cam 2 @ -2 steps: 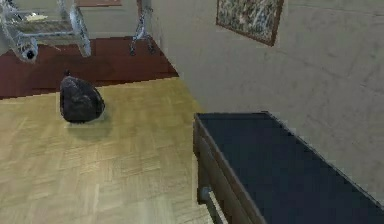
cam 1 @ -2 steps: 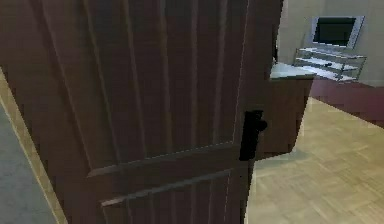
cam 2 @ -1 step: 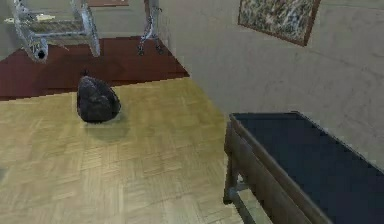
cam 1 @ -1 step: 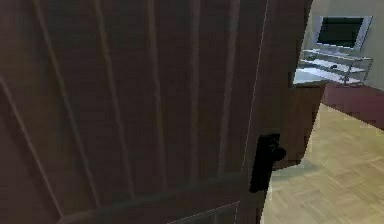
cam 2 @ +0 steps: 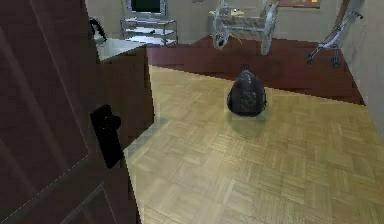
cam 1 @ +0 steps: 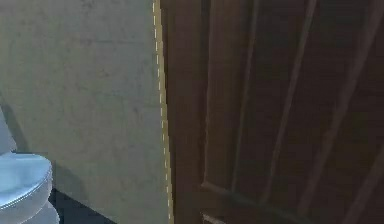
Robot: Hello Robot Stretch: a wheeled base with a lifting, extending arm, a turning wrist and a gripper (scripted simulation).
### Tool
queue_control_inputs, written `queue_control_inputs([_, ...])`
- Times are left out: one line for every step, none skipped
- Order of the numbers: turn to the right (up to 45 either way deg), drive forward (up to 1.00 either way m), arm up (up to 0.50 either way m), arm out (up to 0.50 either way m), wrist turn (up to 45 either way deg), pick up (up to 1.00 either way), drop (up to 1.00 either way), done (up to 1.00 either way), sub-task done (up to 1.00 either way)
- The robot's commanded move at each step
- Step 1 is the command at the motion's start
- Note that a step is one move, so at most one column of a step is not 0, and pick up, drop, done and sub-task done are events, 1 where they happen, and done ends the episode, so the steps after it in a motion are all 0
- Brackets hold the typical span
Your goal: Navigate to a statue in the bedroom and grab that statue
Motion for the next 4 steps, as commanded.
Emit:
queue_control_inputs([-36.0,0.0,0.0,0.0,0.0,0.0,0.0,0.0,0.0])
queue_control_inputs([0.0,0.2,0.0,0.0,0.0,0.0,0.0,0.0,0.0])
queue_control_inputs([-24.0,0.0,0.0,0.0,0.0,0.0,0.0,0.0,0.0])
queue_control_inputs([0.0,0.45,0.0,0.0,0.0,0.0,0.0,0.0,0.0])
